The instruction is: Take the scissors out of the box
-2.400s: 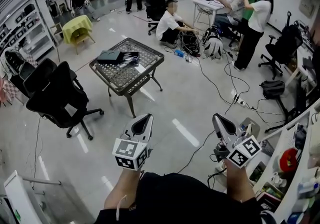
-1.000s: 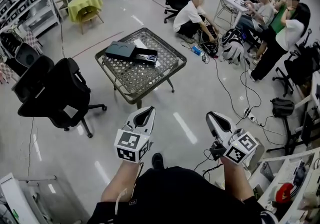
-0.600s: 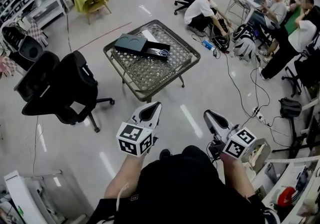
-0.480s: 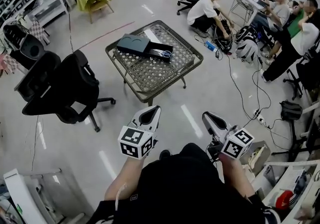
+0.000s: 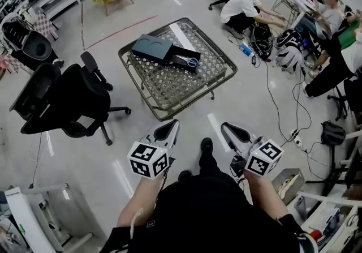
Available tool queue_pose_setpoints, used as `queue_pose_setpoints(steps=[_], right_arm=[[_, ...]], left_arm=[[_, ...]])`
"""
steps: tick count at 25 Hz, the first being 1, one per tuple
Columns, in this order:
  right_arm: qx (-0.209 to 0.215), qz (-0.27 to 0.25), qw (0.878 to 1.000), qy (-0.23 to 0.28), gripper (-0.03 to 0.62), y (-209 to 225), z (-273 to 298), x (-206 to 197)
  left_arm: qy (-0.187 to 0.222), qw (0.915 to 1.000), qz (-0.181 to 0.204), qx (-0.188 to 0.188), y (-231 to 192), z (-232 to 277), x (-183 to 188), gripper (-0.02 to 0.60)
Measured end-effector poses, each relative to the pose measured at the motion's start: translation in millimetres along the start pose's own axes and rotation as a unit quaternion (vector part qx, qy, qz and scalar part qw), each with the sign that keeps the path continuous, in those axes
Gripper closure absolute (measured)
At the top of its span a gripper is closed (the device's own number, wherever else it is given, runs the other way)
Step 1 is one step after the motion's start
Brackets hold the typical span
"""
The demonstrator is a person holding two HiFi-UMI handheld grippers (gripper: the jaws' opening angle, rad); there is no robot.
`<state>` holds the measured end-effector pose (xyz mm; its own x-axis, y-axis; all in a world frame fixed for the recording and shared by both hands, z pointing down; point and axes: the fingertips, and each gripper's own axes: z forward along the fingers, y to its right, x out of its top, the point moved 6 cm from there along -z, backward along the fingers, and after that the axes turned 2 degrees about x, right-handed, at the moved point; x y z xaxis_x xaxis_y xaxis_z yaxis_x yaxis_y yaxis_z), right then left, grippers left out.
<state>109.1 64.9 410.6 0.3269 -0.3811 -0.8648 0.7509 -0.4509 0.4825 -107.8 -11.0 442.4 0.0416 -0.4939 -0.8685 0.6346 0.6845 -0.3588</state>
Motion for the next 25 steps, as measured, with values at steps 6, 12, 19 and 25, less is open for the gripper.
queue_pose_setpoints(steps=[6,12,19,25], right_arm=[[0.021,0.006,1.0,-0.02,0.569,68,34,23],[0.04,0.031,0.996,-0.069,0.571,137,67,36],[0.083,0.031,0.991,-0.101,0.572,180,88,56],[0.079,0.043,0.989,-0.117,0.574,195,117,56]], left_arm=[[-0.01,0.9997,0.016,0.016,-7,69,23,0.574],[-0.037,0.9991,0.014,0.011,4,135,46,0.574],[-0.033,0.9981,0.001,0.051,5,165,54,0.574],[-0.037,0.9953,-0.027,0.086,-37,172,53,0.574]])
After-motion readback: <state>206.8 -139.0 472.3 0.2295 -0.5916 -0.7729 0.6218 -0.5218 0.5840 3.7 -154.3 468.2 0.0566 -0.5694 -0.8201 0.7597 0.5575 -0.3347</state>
